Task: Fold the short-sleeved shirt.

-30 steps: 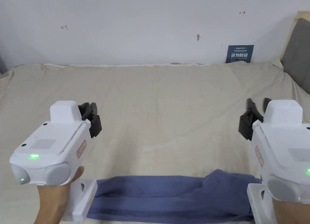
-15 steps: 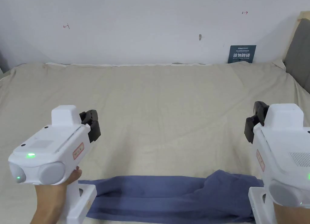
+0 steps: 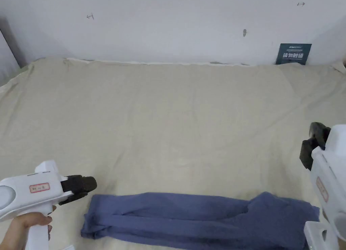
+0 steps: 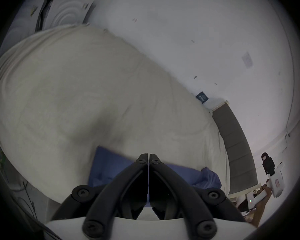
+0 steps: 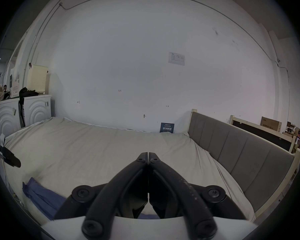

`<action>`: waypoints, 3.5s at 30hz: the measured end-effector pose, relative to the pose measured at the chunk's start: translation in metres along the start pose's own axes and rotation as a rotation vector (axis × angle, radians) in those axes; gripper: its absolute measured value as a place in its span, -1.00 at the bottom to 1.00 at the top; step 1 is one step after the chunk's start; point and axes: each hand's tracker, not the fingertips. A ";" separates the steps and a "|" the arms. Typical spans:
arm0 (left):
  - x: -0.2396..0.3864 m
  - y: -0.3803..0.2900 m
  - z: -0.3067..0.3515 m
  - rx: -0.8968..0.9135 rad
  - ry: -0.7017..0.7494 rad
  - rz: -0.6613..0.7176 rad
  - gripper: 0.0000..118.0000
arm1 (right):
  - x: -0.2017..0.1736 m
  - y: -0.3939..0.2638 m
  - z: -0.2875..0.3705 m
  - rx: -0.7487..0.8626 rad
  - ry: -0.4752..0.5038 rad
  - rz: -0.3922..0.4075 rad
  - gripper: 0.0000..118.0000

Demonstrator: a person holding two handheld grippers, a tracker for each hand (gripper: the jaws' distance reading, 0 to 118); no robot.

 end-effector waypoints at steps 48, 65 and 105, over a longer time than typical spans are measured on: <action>0.032 -0.007 0.007 -0.007 0.294 -0.268 -0.88 | 0.019 -0.007 -0.007 -0.056 0.033 -0.059 -0.97; 0.176 -0.106 -0.137 -0.312 0.081 -0.432 -0.74 | 0.040 -0.009 0.007 -0.041 0.030 -0.046 -0.97; 0.178 -0.223 -0.170 -0.155 0.206 -0.624 -0.98 | 0.063 -0.022 0.009 -0.105 -0.001 -0.083 -0.97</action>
